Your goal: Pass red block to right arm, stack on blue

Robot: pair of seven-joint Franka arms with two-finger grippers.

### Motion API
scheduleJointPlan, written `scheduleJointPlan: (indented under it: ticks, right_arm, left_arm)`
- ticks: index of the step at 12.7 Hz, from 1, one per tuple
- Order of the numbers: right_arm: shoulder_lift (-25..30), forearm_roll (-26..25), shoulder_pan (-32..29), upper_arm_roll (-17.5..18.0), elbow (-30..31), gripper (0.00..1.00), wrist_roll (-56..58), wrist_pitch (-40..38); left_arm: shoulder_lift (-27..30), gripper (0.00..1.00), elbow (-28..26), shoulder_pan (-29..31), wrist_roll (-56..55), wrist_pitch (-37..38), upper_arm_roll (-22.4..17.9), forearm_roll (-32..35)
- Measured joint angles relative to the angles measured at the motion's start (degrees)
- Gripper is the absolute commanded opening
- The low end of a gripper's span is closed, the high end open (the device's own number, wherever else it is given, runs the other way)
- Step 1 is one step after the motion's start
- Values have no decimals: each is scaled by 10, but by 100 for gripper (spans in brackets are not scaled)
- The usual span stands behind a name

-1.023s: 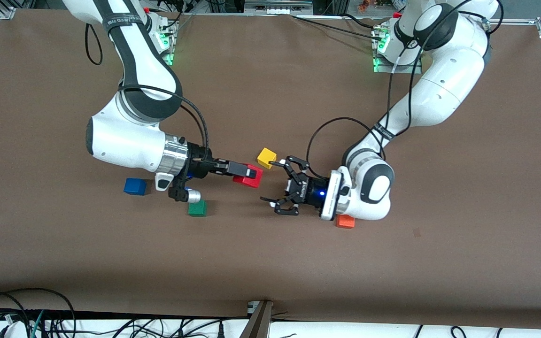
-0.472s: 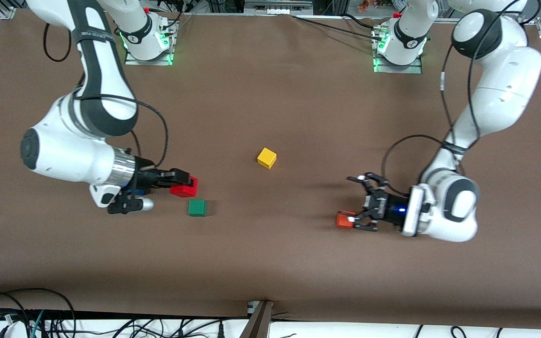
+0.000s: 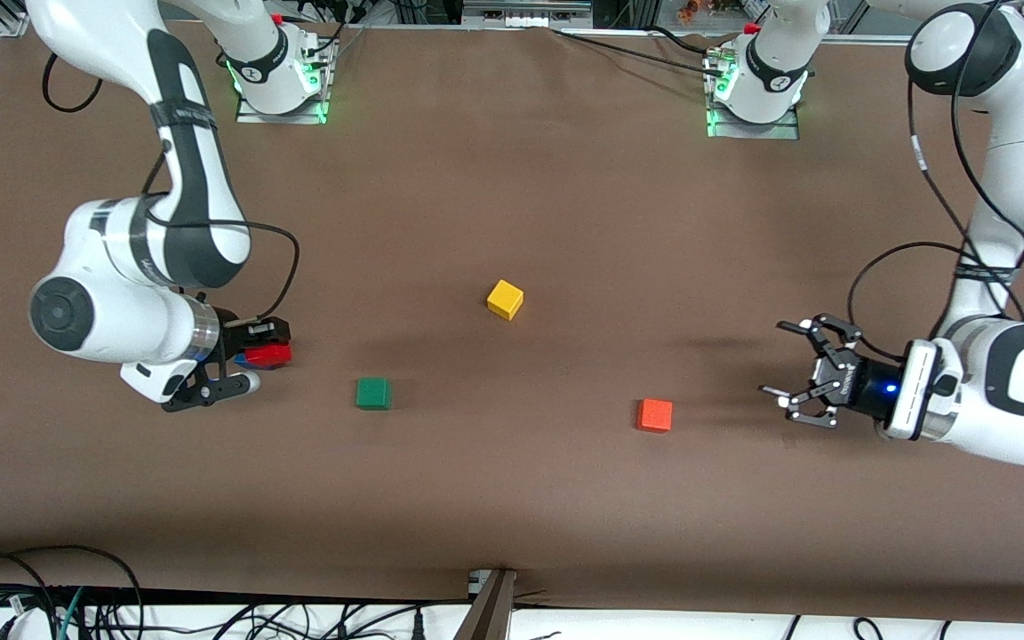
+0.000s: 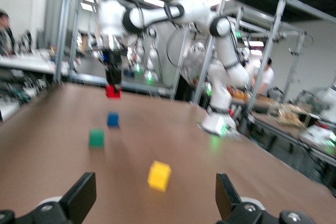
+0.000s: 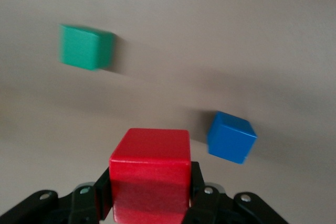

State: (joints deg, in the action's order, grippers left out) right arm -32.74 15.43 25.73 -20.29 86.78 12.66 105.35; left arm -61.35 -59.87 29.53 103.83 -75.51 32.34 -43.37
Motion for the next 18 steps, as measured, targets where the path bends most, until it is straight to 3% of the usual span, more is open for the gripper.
scheduleJointPlan:
  ticks: [3,6,8,18]
  right_arm:
    - [-33,-38,-2,-22,4,5,0,0]
    - [-48,-40,-14,-36,5,5,4,0]
    - [-53,-38,-18,-36,6,5,3,1]
    - [-58,24,-29,-36,33,5,-22,29]
  left_arm:
    - [26,100,11,27,-1,9,-10,120]
    - [104,100,35,27,-24,10,-57,216]
    - [145,100,44,26,-55,10,-64,273]
    - [306,100,59,-52,-148,10,-69,402]
